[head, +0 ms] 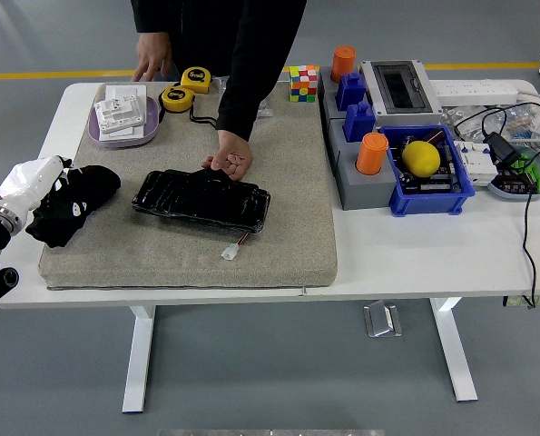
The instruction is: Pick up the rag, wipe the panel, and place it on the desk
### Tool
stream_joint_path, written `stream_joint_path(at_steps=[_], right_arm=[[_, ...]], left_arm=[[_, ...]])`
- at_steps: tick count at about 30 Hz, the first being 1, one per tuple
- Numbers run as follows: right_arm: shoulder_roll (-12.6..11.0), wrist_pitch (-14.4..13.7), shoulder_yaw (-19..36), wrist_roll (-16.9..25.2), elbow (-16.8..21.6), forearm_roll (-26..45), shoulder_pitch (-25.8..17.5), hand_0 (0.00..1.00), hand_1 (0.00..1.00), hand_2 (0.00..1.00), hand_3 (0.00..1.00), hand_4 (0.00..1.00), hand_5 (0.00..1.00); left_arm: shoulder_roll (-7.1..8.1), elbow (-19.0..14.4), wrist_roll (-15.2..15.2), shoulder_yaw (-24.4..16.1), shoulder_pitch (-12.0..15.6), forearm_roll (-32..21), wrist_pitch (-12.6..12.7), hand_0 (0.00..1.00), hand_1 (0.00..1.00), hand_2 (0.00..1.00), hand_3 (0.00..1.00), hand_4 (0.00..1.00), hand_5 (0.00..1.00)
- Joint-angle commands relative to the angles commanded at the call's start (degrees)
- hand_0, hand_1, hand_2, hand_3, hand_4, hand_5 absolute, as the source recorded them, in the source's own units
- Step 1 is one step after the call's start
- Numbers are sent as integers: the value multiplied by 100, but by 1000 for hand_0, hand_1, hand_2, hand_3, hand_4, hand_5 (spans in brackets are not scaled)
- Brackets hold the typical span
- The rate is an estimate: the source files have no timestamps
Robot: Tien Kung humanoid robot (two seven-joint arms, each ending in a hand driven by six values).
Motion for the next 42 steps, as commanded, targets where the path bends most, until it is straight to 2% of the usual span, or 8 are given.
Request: stream_joint_path(at_steps=[2,7,8,13,14,31,32,42], right_arm=[[2,-1,48,-15,0,-52,-1,786,721,724,684,998,533],[6,-6,23,-13,0,-33,9,786,721,724,684,998,533],[7,-8,28,-14,0,-40,11,785,721,724,683,998,532],[10,-10,41,-22,0,-59,12,785,721,724,683,998,532],[10,-10,53,-26,0,-74,9,786,721,724,683,998,529],[20,-12,151,-78,0,-226,9,786,716,724,681,998,526],[20,-12,154,-81,0,-239,9,785,714,723,680,998,524],[40,-21,226,-102,0,-326,-1,785,712,723,678,998,523]], left_arm=[[2,1,-24,17,13,-34,-9,276,320,433,559,791,140],[-7,26,-110,-4,29,-159,-28,276,320,433,559,791,140],[-11,35,-123,-9,28,-188,-35,294,353,480,576,898,303],[-1,37,-190,-16,40,-289,-85,294,353,480,576,898,303],[-2,36,-203,-19,42,-299,-80,306,411,515,615,963,394],[107,9,-231,-112,44,-385,-201,344,502,603,690,998,541],[113,-2,-233,-122,44,-400,-207,349,509,615,702,998,674],[200,-101,-304,-200,35,-537,-301,354,524,634,715,998,762]])
